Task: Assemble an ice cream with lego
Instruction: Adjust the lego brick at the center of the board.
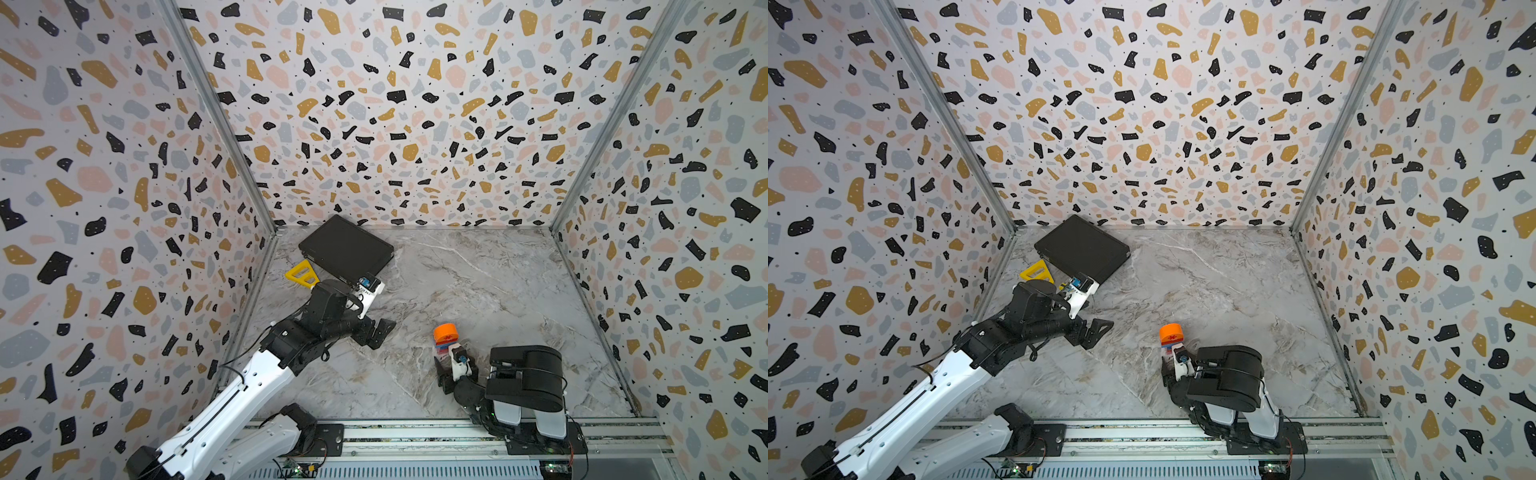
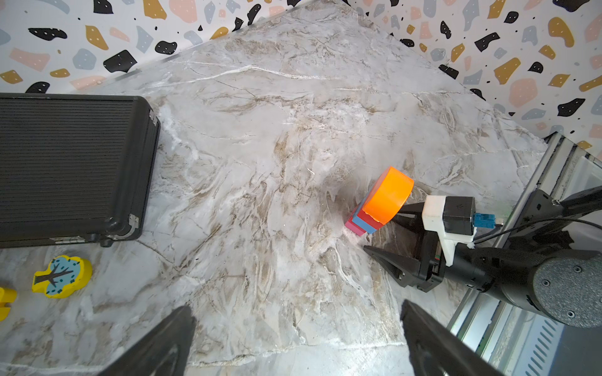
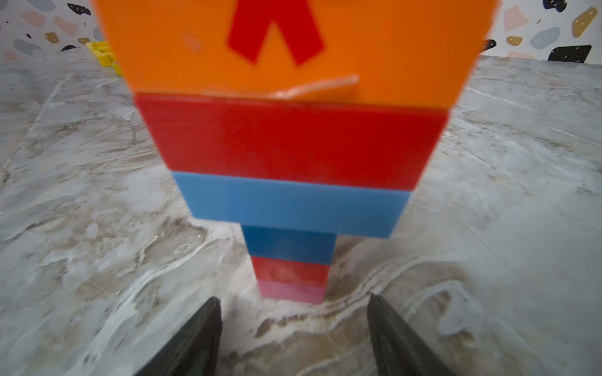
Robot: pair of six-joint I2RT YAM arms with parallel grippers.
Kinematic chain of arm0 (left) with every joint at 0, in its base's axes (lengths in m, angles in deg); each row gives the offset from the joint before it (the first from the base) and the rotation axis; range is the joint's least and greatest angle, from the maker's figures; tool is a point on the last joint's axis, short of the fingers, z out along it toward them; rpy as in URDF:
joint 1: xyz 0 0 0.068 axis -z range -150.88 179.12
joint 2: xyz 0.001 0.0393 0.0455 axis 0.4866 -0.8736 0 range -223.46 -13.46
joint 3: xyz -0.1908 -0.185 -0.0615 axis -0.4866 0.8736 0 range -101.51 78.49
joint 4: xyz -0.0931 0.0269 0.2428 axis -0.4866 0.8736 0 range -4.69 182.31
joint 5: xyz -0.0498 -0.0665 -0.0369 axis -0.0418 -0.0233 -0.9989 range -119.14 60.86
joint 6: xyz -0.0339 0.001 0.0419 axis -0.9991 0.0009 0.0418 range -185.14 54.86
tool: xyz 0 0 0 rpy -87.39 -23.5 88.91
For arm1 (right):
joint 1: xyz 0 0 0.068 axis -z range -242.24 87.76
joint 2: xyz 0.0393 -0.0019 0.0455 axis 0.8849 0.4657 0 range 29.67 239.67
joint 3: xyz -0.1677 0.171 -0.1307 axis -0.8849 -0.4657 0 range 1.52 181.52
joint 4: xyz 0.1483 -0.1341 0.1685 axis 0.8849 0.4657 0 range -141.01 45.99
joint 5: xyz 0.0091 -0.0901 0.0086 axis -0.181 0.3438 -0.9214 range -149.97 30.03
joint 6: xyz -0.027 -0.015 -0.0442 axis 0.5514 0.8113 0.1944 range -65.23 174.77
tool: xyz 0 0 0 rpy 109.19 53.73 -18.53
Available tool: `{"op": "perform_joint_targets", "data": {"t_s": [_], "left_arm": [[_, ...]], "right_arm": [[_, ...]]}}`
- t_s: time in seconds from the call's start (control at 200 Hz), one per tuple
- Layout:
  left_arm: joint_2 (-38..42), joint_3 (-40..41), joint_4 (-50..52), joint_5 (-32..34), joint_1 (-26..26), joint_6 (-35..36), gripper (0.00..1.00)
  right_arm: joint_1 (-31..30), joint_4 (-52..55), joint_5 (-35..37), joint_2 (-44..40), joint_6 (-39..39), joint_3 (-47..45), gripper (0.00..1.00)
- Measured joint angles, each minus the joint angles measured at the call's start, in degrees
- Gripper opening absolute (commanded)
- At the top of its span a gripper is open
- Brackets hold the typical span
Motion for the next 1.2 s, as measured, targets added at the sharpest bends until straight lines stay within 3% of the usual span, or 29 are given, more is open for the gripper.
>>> {"op": "perform_joint_targets", "data": {"t_s": [0.31, 0.951, 1.196], "left_arm": [[0.02, 0.13, -0.04, 0.02, 0.00, 0.00, 1.00], [0.00, 0.59, -0.02, 0.00, -0.22, 0.02, 1.00], [0.00, 0.59, -0.02, 0.02, -0.22, 0.04, 1.00]], "right_arm": [[5.09, -3.78, -4.39, 2.27, 0.98, 2.32, 0.73], [5.75, -8.20, -3.39, 6.34, 2.08, 4.04, 0.72], [5.75, -8.26, -2.67, 7.39, 2.36, 4.09, 0.67]]}}
